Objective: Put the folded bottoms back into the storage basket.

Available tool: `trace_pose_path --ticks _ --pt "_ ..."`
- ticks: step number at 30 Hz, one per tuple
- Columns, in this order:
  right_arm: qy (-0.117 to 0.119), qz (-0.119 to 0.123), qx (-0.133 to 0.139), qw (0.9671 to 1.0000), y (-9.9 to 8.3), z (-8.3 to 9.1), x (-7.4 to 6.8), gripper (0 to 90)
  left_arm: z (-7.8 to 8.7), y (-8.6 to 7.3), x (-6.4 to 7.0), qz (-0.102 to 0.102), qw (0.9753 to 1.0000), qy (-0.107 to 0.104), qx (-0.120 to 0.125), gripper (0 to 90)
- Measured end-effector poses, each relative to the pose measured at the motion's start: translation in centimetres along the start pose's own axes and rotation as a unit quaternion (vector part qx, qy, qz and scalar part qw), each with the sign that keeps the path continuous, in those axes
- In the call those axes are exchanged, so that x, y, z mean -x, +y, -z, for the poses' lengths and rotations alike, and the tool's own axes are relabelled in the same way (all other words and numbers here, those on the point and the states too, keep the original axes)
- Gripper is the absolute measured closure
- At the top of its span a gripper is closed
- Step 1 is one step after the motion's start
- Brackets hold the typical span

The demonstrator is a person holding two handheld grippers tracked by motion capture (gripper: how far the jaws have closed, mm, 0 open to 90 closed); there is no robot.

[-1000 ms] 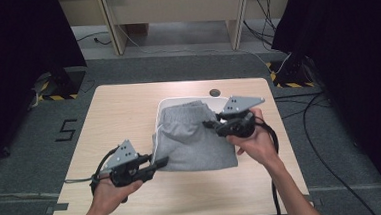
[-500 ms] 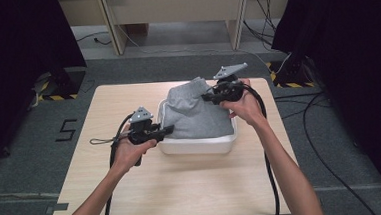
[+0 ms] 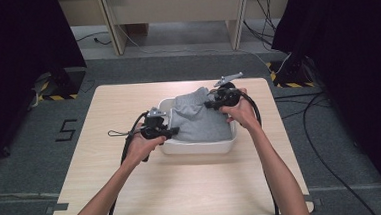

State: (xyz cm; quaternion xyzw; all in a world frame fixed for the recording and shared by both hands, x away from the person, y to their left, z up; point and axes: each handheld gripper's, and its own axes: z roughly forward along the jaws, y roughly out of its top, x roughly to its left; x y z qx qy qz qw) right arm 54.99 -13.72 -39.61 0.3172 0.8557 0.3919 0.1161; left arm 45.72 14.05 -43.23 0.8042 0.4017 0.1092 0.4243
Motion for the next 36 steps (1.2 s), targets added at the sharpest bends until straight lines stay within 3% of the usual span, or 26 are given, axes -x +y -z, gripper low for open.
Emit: trace_pose_path --ticks 11,14,17,19,20,22,23,30,36 --pt "-0.001 -0.014 -0.041 0.999 -1.6 -2.4 0.2 70.7 -1.3 -0.6 -0.4 0.006 0.9986 -0.001 -0.052 67.9" --pt "-0.002 -0.018 -0.058 0.9981 -2.0 -3.1 0.1 67.5 -1.4 -0.7 -0.6 0.007 0.9979 0.009 -0.064 63.1" --pt "-0.022 -0.018 -0.082 0.9962 -2.2 -3.6 0.1 54.3 -1.4 -0.7 -0.7 0.016 0.9973 0.013 -0.071 56.7" --pt "-0.041 -0.022 -0.091 0.9948 -2.3 -3.6 0.0 42.2 -0.9 -0.6 -0.6 0.026 0.9973 0.006 -0.068 47.6" --pt "-0.047 -0.022 -0.094 0.9942 -2.3 -3.5 0.0 41.8 -0.7 -0.5 -0.4 0.025 0.9975 0.006 -0.065 42.1" --pt "-0.047 -0.023 -0.085 0.995 -2.3 -3.2 -0.1 40.2 -0.1 -0.1 0.0 0.008 0.9979 0.03 -0.057 34.1" --pt "-0.047 -0.02 -0.08 0.9954 -2.2 -3.0 -0.1 38.7 0.5 0.2 0.3 -0.001 0.9985 0.034 -0.043 35.0" --pt "-0.056 -0.019 -0.029 0.9978 -1.1 -0.6 -1.2 35.5 2.5 0.5 1.2 -0.006 0.9999 0.01 -0.01 37.4" --pt "-0.046 -0.021 0.006 0.9987 -1.3 1.4 -2.4 34.9 4.1 0.5 2.0 -0.01 0.9998 -0.006 0.015 37.0"
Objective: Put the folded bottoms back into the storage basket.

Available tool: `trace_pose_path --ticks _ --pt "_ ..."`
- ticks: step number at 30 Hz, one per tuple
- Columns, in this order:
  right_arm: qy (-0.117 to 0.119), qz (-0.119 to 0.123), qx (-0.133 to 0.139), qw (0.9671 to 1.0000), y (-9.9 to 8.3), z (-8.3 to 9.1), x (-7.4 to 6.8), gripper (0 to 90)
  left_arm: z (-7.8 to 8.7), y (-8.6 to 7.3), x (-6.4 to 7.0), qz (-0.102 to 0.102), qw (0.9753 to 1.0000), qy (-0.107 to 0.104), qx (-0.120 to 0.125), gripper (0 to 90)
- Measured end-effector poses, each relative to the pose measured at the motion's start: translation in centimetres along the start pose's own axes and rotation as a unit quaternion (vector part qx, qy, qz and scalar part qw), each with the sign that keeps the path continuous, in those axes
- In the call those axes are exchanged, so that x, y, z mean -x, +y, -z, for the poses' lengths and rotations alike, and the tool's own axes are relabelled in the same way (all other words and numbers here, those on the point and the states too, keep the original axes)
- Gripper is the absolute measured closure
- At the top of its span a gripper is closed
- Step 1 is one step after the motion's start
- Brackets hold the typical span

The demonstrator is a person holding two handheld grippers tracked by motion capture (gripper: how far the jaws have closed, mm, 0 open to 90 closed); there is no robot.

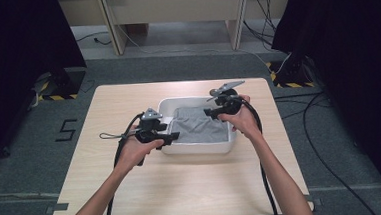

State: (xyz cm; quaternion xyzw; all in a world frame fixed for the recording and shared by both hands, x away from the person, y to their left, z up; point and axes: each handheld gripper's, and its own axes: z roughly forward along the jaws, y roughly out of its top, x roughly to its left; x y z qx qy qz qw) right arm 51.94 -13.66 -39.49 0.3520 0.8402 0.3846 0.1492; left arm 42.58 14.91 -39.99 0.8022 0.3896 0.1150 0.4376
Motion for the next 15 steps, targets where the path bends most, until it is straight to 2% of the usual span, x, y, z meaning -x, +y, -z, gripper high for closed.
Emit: trace_pose_path --ticks 4,10,11,13,15 --pt "0.005 0.003 0.014 0.9999 -0.5 1.3 -0.8 34.3 0.8 -0.2 0.3 0.002 0.9999 -0.006 0.012 35.7" --pt "0.008 0.006 0.033 0.9994 -1.3 3.3 -2.0 32.3 2.1 -1.0 0.4 0.011 0.9993 -0.013 0.033 28.8" --pt "0.006 0.008 0.036 0.9993 -1.5 3.6 -2.1 31.5 2.4 -1.3 0.4 0.018 0.9991 -0.011 0.037 27.1" --pt "0.005 0.006 0.043 0.9991 -1.9 4.3 -2.4 30.4 2.8 -1.9 0.4 0.021 0.999 -0.003 0.04 20.2" --pt "0.005 0.003 0.05 0.9988 -2.5 4.9 -2.6 29.0 3.1 -2.5 0.3 0.021 0.9989 -0.004 0.042 20.0"
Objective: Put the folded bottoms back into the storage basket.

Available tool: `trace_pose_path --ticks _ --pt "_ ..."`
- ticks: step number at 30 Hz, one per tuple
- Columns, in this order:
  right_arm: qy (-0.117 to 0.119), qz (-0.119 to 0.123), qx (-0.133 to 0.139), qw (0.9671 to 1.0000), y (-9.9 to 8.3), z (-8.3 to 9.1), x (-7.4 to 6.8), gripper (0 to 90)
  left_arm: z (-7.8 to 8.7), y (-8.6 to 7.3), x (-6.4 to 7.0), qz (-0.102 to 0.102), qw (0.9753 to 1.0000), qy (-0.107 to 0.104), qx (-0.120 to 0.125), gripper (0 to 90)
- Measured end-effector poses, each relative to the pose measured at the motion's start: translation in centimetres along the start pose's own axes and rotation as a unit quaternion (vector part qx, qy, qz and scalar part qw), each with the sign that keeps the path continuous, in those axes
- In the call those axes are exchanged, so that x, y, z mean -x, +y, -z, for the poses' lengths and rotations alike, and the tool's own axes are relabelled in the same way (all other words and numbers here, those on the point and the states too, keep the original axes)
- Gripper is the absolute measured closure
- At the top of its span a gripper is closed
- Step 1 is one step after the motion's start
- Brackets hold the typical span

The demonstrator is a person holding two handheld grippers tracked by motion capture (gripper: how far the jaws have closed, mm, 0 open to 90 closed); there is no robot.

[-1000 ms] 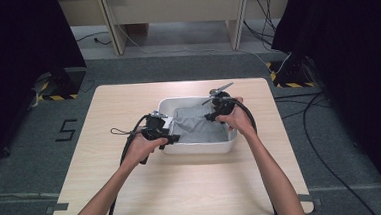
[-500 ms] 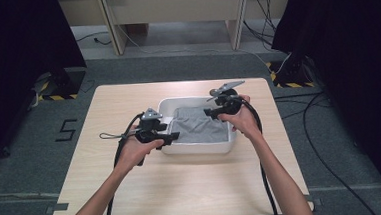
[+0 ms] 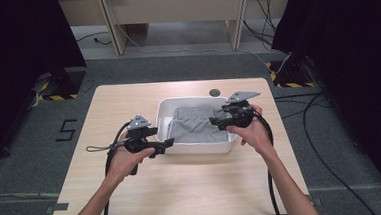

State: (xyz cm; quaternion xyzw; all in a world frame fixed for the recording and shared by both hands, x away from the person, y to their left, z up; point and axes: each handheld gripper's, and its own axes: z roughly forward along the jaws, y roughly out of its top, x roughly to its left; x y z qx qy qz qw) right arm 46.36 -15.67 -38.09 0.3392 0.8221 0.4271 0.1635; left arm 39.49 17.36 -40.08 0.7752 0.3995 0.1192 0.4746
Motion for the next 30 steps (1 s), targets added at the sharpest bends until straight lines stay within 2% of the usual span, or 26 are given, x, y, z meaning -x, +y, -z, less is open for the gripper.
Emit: trace_pose_path --ticks 7,13,24,30 --pt "-0.007 -0.008 0.017 0.9998 -2.5 2.3 -0.7 25.9 1.4 -2.6 -0.7 0.014 0.9998 0.008 0.014 17.5" --pt "-0.016 -0.015 0.022 0.9995 -4.6 3.6 -1.2 24.7 2.4 -4.0 -0.9 0.015 0.9994 0.02 0.023 16.7" --pt "-0.024 -0.025 0.024 0.9991 -7.0 4.7 -1.5 24.3 3.3 -5.5 -0.5 0.009 0.9992 0.028 0.027 16.7" --pt "-0.027 -0.029 0.025 0.9989 -7.7 4.9 -1.5 24.3 3.4 -6.4 -0.5 0.013 0.9991 0.03 0.027 16.7"
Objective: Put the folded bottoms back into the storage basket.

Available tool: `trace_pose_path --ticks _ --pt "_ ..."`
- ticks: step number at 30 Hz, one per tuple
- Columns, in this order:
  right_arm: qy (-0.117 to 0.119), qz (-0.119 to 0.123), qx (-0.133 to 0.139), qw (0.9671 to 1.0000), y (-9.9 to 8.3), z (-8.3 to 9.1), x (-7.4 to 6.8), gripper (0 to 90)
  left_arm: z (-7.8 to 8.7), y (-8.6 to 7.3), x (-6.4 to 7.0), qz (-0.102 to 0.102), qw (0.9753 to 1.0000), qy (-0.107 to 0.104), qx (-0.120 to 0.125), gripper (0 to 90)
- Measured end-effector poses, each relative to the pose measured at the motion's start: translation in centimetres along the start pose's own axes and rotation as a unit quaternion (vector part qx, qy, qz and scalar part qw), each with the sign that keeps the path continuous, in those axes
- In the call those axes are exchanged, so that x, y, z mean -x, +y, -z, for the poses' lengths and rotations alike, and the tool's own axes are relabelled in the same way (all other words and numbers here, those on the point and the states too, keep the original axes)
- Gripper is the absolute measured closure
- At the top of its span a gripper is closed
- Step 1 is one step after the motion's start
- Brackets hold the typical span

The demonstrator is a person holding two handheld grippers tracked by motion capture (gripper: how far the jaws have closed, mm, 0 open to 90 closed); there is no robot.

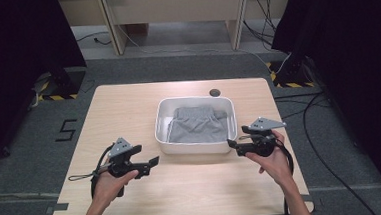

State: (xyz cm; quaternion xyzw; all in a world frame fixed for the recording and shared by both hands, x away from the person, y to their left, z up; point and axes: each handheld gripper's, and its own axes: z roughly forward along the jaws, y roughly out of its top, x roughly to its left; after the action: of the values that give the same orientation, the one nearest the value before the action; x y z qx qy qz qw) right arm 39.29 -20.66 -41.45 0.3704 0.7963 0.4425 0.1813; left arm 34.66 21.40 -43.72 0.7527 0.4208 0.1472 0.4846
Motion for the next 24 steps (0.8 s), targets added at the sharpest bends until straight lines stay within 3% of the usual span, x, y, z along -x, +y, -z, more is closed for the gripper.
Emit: trace_pose_path --ticks 24 --pt "-0.018 -0.005 0.012 0.9997 -3.7 0.8 -1.9 24.1 0.2 -2.6 -0.1 -0.001 1.0 0.008 -0.003 16.7"
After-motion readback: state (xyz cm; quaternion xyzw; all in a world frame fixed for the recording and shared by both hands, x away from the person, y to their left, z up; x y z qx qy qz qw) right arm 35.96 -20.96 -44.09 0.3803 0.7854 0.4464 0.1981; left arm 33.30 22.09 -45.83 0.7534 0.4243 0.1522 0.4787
